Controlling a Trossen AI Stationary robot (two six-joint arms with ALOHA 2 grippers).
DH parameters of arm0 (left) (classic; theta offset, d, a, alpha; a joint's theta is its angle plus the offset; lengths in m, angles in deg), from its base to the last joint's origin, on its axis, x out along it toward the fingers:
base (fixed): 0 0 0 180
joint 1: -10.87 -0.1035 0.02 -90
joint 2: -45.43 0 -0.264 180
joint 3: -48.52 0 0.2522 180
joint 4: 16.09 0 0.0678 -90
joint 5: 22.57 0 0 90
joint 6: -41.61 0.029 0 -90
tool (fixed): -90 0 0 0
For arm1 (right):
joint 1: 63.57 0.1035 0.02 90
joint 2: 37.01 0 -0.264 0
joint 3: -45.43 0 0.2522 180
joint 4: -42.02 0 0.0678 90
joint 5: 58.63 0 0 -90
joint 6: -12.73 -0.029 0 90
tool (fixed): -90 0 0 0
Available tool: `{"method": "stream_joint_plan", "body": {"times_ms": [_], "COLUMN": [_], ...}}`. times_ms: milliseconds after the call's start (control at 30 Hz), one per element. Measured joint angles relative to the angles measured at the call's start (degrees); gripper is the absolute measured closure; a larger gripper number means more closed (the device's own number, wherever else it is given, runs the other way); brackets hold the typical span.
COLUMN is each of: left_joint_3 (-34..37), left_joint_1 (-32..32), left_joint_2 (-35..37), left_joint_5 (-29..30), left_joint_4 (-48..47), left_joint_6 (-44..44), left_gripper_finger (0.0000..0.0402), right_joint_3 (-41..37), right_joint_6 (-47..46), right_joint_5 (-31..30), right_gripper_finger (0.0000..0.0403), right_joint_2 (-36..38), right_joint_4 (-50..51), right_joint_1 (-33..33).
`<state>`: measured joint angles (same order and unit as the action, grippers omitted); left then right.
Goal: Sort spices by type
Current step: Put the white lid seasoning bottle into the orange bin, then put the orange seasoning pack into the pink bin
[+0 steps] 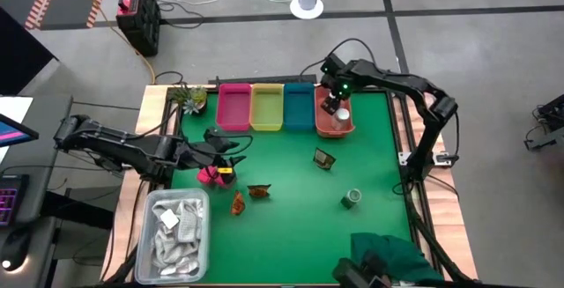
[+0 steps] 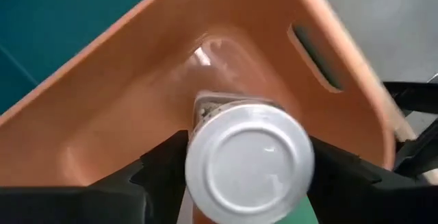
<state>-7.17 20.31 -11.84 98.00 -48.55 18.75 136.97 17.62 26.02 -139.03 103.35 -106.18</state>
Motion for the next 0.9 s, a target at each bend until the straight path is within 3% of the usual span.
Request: {"method": "stream_joint_plan", "body": {"times_ms": [400, 633, 900], "left_joint_3": [-4.1, -4.9, -9.9], "left_joint_1": [-0.3, -0.2, -0.2], "left_joint_2": [0.1, -2.6, -10.0], "left_joint_5": [-2.4, -13.1, -14.9], "left_joint_4": [0.2, 0.2, -3.5], "left_joint_6": [6.6, 8.5, 6.6], "left_gripper_finger": [0.0189, 0.0189, 0.0189], "right_joint_3": [0.0, -5.9, -14.1], "right_joint_6": [1.2, 0.2, -3.7], "right_joint_5": [-0.6, -0.3, -0.6], "right_gripper_finger": [0.0108, 0.0107, 0.0107], "right_joint_2": [13.9, 22.6, 29.9], "right_joint_4": [0.6, -6.0, -15.4], "right_joint_1": [0.8, 10.0, 19.0]}}
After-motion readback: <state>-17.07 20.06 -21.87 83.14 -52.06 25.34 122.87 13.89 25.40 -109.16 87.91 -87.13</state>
